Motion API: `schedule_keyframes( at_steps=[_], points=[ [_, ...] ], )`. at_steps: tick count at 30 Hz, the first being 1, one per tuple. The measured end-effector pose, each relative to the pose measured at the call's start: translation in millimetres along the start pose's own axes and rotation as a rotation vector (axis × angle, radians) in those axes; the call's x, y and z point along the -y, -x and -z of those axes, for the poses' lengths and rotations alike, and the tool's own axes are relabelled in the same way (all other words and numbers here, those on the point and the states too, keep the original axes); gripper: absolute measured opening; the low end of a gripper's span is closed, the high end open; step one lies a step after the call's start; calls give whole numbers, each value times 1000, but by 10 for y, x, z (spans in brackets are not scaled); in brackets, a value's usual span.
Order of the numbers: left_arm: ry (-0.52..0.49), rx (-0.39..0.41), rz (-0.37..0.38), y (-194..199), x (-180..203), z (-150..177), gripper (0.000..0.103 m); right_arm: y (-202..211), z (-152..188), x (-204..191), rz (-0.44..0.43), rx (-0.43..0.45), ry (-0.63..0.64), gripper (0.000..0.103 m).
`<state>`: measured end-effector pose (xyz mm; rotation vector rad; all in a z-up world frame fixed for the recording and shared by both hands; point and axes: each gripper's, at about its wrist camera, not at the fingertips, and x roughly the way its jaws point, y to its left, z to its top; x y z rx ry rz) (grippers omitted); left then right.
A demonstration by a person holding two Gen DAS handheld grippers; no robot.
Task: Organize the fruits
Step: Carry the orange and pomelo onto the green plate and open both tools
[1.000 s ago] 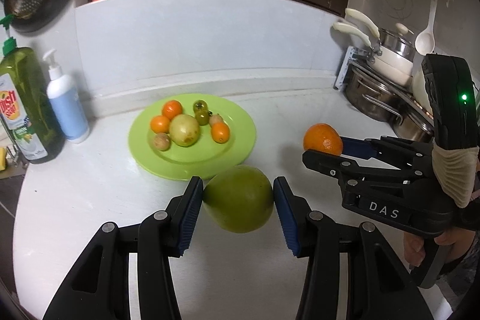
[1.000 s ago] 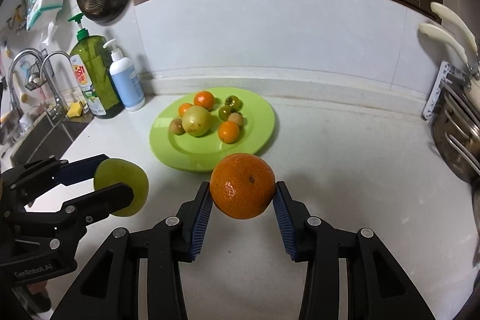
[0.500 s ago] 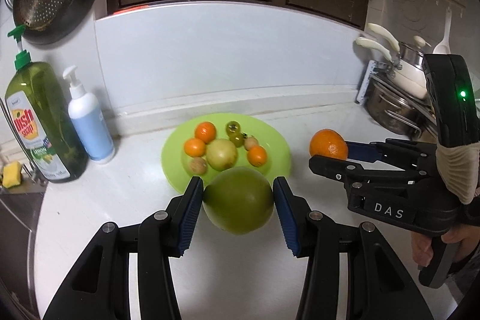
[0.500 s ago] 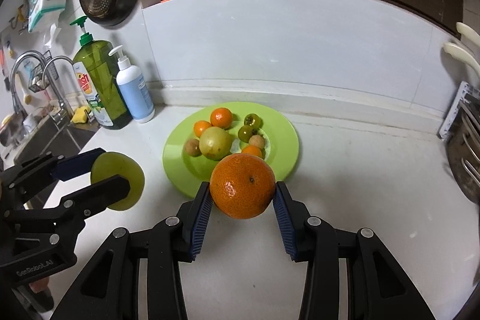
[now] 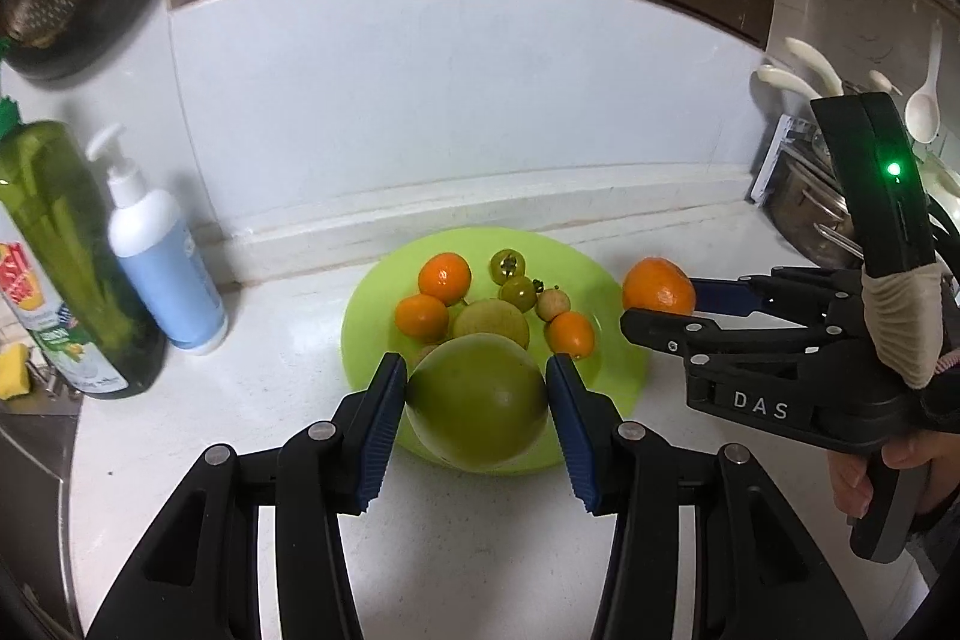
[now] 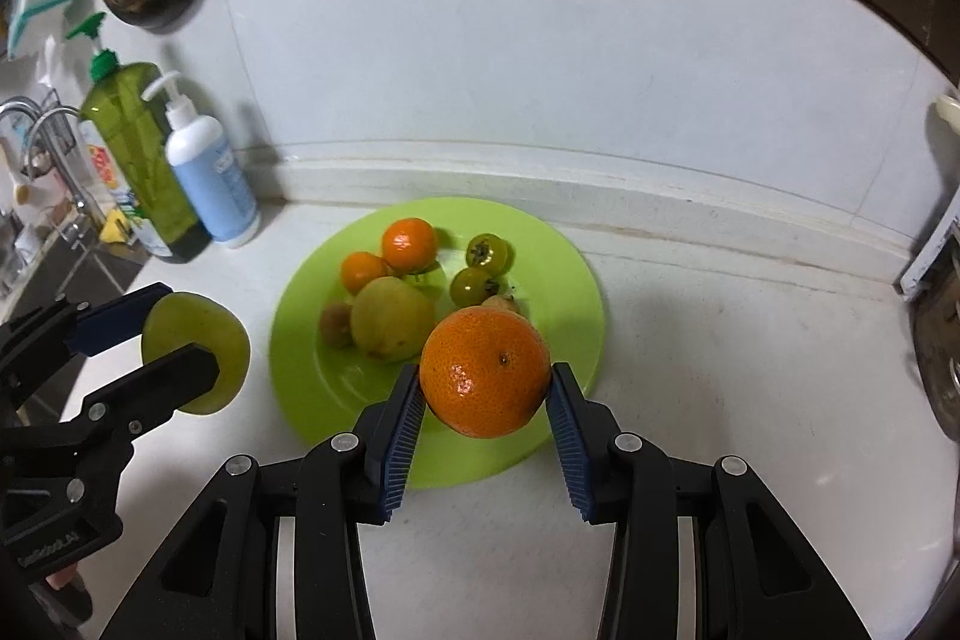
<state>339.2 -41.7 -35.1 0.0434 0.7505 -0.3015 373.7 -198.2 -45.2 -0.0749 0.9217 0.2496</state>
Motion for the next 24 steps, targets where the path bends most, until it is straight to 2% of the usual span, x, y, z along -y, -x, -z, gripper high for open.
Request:
schedule_keyframes(
  at_steps=[10,24],
  points=[
    [49,-74,47,-377,47,-1,48,-364,-45,173,25,-69,-18,43],
    [33,-123,22,-646,185,-20,48,-649,-82,378,-4,-108,-48,43]
  ],
)
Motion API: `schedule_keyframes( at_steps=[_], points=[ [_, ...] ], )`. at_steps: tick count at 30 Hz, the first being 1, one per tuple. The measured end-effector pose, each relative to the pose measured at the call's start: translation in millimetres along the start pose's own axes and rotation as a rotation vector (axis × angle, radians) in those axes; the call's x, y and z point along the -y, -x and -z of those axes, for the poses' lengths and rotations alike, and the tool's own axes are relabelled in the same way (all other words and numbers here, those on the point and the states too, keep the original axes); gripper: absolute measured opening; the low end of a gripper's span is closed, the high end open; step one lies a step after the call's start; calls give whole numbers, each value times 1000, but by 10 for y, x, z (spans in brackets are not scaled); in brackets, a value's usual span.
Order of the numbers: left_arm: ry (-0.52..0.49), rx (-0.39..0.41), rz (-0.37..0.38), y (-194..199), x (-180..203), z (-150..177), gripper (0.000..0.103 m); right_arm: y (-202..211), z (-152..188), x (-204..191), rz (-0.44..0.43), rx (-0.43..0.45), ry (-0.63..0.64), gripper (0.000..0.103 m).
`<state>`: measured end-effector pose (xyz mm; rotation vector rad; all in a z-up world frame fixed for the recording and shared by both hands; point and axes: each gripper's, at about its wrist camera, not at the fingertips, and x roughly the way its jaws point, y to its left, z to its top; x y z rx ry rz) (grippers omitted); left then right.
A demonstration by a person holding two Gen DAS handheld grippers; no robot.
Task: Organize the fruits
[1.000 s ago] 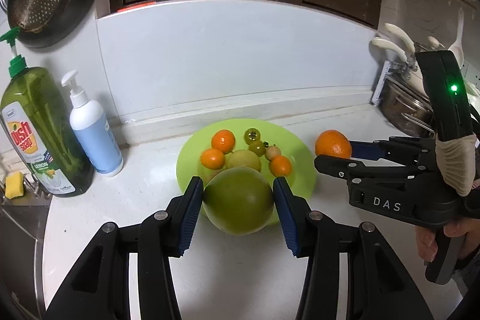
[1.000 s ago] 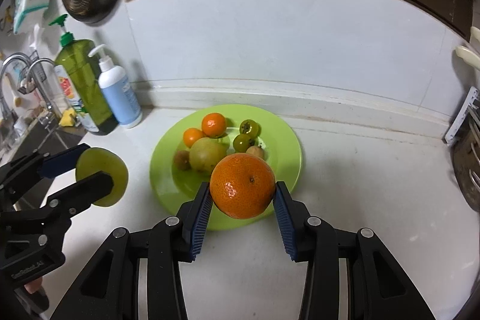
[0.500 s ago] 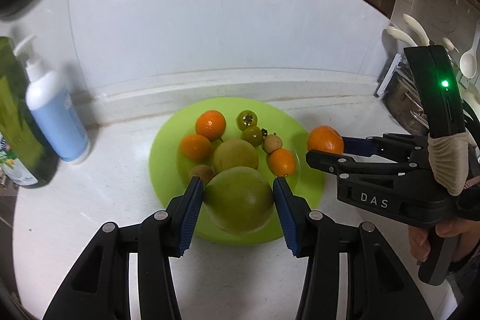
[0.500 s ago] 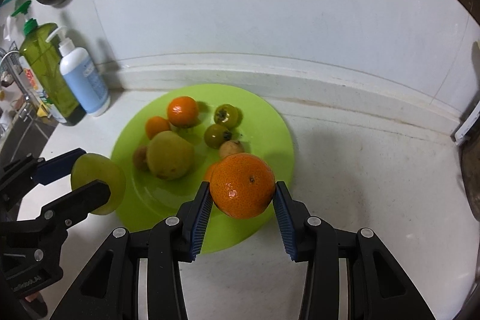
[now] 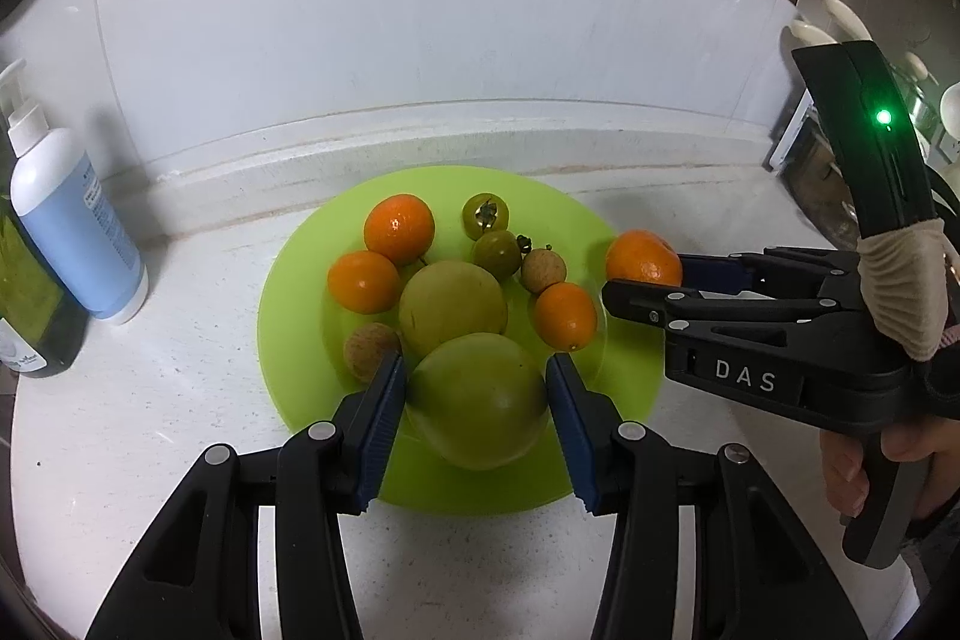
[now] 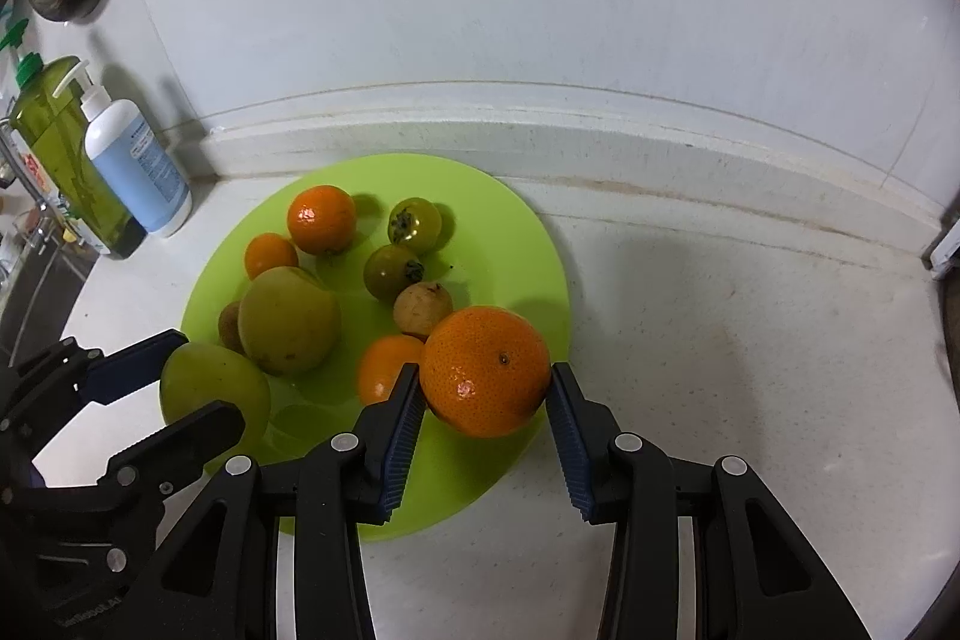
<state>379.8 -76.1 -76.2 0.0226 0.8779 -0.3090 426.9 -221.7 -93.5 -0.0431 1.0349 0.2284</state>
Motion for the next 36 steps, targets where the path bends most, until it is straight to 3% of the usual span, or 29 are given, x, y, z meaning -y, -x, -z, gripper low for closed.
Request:
schedule_keyframes(
  at_steps=[3,8,10,12,19,21,24,28,36],
  points=[
    [-12,20,-9,34,36,-28,40,-27,-4,5,-3,-6,1,43],
    [-16,45,-9,133,54,-78,40,-54,-14,3,-13,-9,-6,43],
    [-19,53,-19,183,44,-67,46,-32,-14,3,-13,9,-9,44],
    [-9,59,-25,232,27,-46,48,0,-24,-14,-10,23,-4,56],
    [21,80,-75,400,-81,76,57,223,40,-123,37,75,36,57],
    [25,86,-83,461,-115,113,58,302,94,-162,47,91,30,63],
    [25,95,-109,553,-179,186,63,459,214,-206,60,122,3,70],
    [0,107,-117,740,-239,300,67,666,414,-312,83,155,-16,71],
    [-84,169,-97,1248,-215,572,79,1199,923,-552,128,230,-129,82]
  ],
)
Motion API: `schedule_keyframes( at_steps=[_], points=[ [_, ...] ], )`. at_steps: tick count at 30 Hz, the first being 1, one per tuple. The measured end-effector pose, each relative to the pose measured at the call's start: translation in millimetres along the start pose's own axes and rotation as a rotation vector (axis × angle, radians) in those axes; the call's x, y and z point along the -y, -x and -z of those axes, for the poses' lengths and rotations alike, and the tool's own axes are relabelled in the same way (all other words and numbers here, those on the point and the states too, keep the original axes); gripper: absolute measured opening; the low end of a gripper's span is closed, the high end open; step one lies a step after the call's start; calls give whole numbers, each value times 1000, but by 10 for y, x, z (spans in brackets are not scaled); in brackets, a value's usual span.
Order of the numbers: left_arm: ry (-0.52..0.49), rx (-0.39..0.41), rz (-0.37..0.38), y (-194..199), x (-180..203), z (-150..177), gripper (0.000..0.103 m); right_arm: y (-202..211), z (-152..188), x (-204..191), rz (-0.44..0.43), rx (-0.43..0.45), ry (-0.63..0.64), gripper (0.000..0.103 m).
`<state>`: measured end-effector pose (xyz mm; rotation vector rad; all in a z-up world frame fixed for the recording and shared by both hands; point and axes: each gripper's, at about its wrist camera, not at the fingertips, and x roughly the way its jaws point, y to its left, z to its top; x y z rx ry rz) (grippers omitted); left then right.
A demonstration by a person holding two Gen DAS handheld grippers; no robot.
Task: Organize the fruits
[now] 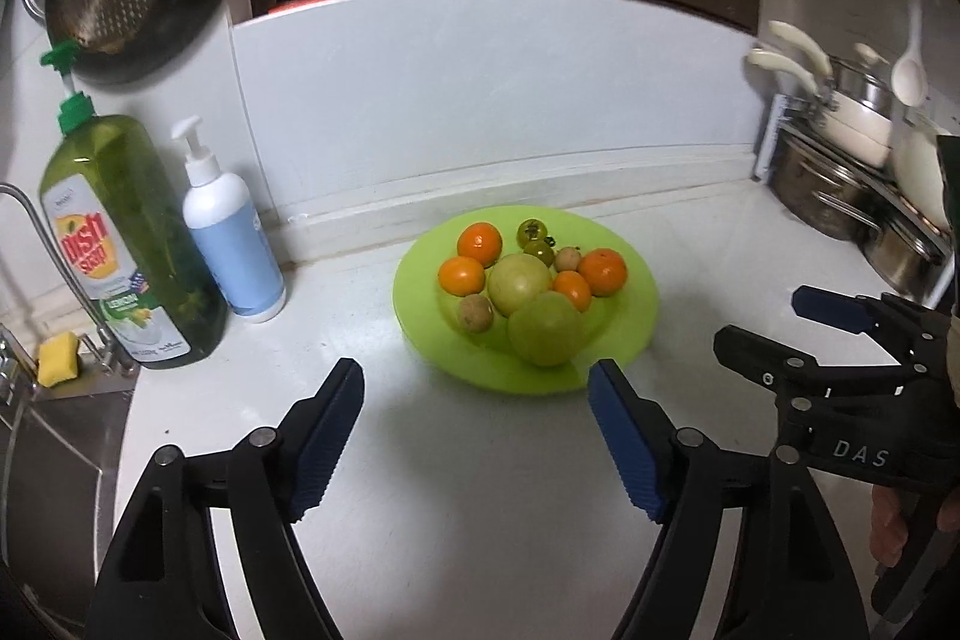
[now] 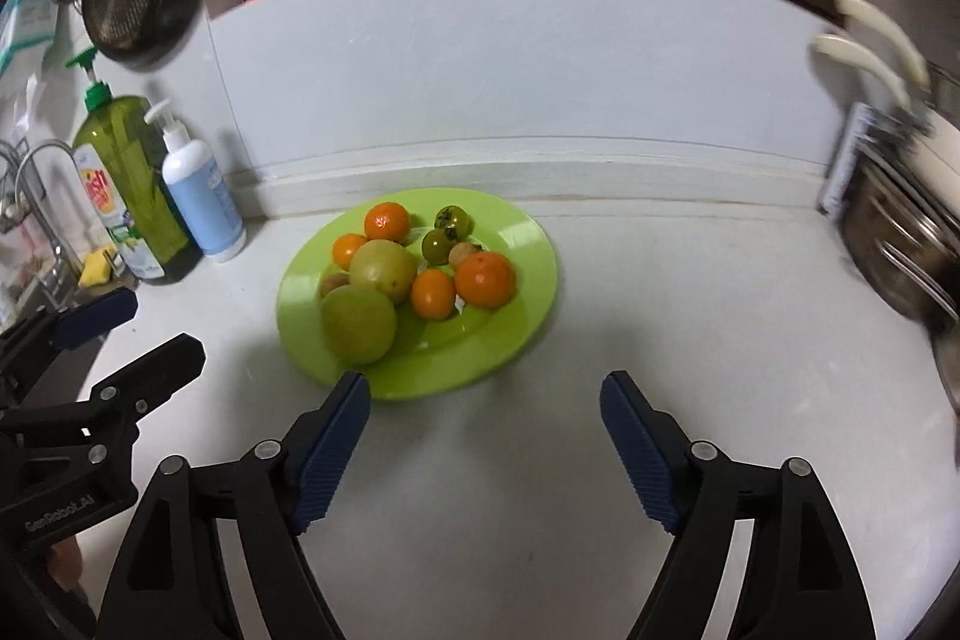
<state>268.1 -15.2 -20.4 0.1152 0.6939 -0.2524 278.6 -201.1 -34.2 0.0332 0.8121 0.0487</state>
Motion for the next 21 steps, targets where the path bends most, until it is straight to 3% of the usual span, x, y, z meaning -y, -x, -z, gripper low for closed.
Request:
schedule_keyframes(
  at_steps=[8,21],
  points=[
    [9,58,1,546,79,123,89,596,306,-70,54,79,-45,85],
    [52,153,-22,1414,450,449,99,1527,704,-11,51,181,-7,91]
  ],
)
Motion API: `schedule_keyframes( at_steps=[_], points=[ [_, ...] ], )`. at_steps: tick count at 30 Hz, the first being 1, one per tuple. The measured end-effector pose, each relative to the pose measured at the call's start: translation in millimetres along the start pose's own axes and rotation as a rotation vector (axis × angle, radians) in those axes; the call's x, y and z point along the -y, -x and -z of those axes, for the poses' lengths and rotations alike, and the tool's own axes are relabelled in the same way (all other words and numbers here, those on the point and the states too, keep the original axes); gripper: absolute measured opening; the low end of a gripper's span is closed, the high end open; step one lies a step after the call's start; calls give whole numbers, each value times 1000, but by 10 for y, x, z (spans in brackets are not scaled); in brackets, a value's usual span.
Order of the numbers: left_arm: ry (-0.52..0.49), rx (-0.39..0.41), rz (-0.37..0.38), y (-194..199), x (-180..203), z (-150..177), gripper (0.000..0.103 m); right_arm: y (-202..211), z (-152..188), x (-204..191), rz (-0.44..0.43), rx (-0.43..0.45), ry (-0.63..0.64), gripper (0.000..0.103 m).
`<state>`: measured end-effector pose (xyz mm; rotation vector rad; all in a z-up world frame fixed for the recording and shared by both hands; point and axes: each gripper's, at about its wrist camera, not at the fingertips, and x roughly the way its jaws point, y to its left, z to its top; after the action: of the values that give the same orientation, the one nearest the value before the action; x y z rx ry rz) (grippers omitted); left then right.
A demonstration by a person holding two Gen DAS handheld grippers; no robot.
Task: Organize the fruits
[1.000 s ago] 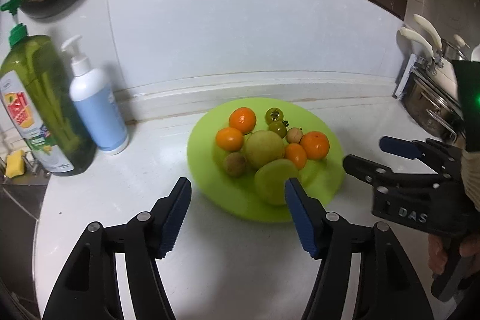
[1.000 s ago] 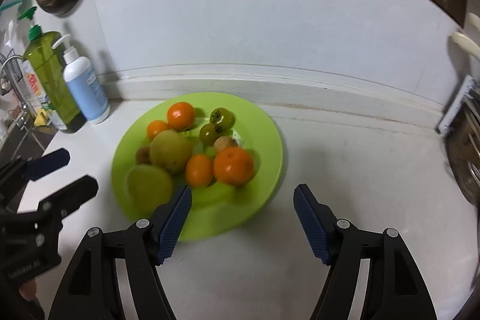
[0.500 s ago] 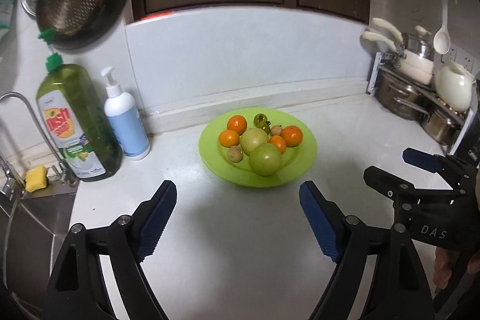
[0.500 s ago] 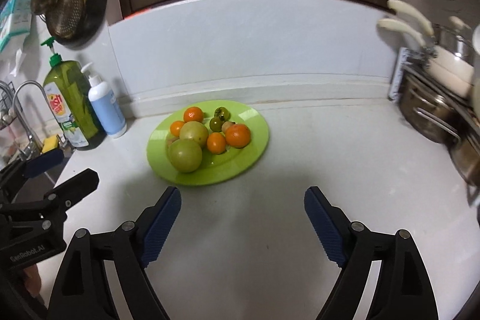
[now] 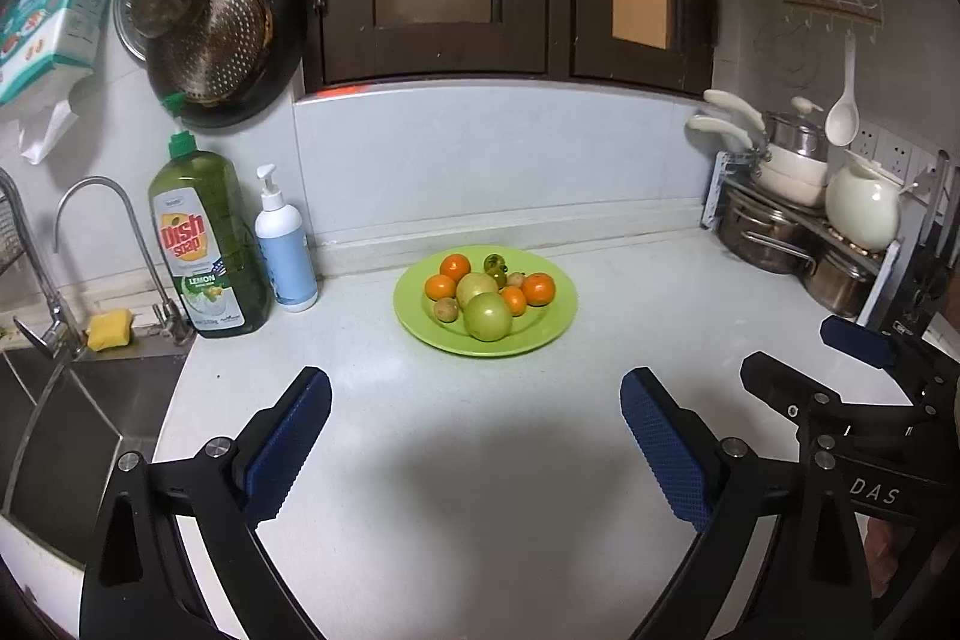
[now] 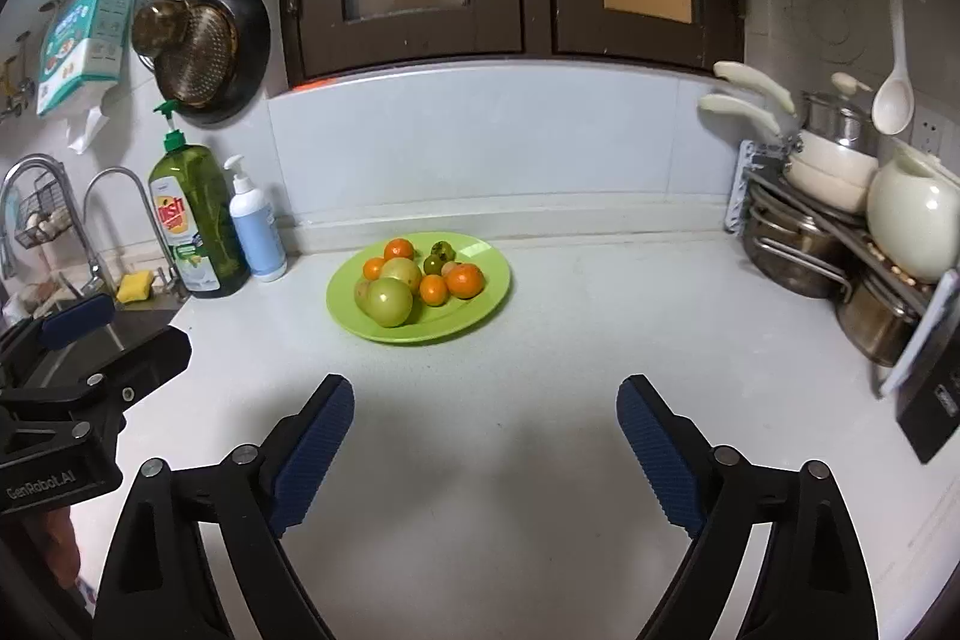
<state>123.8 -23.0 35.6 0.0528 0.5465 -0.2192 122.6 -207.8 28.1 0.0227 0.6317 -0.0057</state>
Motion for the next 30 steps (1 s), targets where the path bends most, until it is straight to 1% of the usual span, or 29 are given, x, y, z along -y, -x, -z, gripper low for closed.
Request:
schedule_keyframes(
  at_steps=[3,10,16,30],
  points=[
    [2,17,-5,158,68,62,103,190,56,28,7,17,5,92],
    [12,47,-29,429,182,142,103,490,169,87,-1,48,23,92],
    [17,58,-41,552,226,165,103,595,212,103,-10,62,33,92],
    [8,64,-57,641,231,205,103,700,265,103,-25,71,27,92]
  ],
)
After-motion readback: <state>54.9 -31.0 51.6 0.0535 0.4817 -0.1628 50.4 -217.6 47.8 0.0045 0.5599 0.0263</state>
